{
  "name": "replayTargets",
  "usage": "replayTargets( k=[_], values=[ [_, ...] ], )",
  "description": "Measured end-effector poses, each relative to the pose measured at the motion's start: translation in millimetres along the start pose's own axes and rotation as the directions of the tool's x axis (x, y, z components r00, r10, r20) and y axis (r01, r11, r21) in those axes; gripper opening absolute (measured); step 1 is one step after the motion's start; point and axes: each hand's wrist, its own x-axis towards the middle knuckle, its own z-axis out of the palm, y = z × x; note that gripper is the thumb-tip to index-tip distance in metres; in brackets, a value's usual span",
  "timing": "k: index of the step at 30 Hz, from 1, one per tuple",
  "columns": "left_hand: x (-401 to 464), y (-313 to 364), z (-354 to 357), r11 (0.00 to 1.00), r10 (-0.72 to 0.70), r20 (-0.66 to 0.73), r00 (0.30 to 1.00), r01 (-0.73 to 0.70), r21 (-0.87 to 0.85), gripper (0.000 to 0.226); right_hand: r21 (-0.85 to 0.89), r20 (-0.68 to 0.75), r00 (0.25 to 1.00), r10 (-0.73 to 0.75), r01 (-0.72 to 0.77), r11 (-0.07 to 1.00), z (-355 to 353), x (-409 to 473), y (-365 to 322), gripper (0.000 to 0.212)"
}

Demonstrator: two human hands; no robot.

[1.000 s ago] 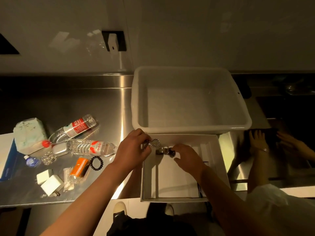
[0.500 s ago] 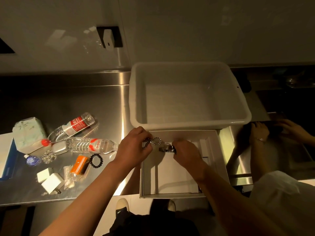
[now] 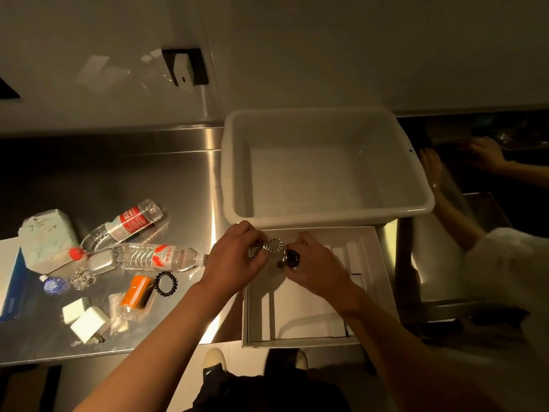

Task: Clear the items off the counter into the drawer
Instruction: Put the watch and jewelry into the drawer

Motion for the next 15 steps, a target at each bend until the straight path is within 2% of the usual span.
replayTargets(
  k=[3,5,8,12,15],
  values=[
    [1,-1,0,1.0,0.0,-0.009,1.0,0.0,0.005,0.018,0.041,-0.072,0.997,-0.02,0.023,0.999,-3,-3,-1,0.032],
    [2,0,-1,1.0,0.0,-0.006,1.0,0.0,0.001,0.018,0.015,0.011,1.0,0.002,-0.002,1.0,-4,-2,4,0.031],
    [2,0,0,1.0,0.007,0.003,1.0,-0.006,-0.02,0.017,-0.12,0.168,0.979,0.117,-0.098,0.988,-2,-2,14,0.031],
    [1,1,2,1.0,0.017,0.024,1.0,-0.016,-0.004,0.015,-0.253,0.179,0.967,0.18,-0.131,0.958,2,-2,28,0.017],
    [1,3,3,0.998,0.056,0.047,0.997,-0.058,0.036,0.016,-0.303,0.195,0.966,0.168,-0.103,0.947,7,0,33,0.016]
  ],
)
